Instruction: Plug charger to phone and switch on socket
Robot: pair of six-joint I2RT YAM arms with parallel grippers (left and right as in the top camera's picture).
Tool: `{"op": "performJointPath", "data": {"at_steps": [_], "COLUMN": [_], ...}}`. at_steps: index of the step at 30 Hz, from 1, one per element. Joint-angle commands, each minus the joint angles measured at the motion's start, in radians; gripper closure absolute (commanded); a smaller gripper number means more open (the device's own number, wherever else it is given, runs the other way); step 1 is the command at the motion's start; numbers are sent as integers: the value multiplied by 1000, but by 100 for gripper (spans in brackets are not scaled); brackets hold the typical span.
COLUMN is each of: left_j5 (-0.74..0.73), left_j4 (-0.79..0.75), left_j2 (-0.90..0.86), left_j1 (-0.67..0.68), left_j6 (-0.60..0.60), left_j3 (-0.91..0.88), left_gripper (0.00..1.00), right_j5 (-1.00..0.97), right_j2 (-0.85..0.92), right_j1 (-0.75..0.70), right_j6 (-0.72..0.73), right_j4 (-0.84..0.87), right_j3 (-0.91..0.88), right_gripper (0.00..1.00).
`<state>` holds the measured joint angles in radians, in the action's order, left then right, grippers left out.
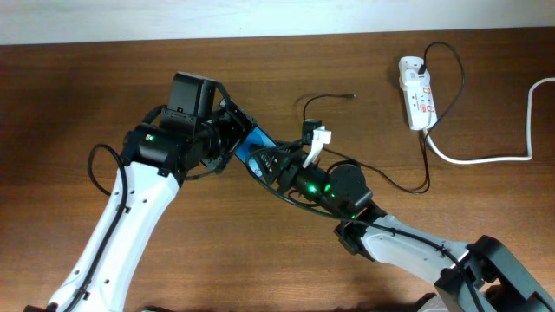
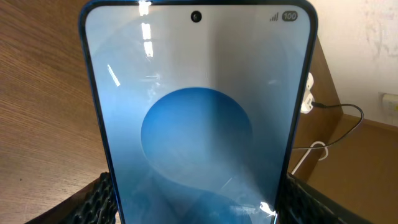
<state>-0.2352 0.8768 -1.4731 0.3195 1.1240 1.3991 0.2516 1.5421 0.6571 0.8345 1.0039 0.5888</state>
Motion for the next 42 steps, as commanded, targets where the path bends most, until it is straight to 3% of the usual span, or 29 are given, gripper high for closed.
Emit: {"op": "performJointPath", "data": {"at_steps": [1, 42], "left_j5": [-15, -15], "left_j4": [-9, -7], "left_j2": [28, 28], "left_j1": [0, 0], "left_j6": [12, 11], "left_j3": [20, 20], "left_gripper": [46, 43], "right_j5": [5, 28], "right_j2": [8, 8], "right_j1": [24, 64], "right_j6": [-3, -3], "right_j4": [7, -1], "right_j3": [23, 25], "right_gripper": [49, 76]}}
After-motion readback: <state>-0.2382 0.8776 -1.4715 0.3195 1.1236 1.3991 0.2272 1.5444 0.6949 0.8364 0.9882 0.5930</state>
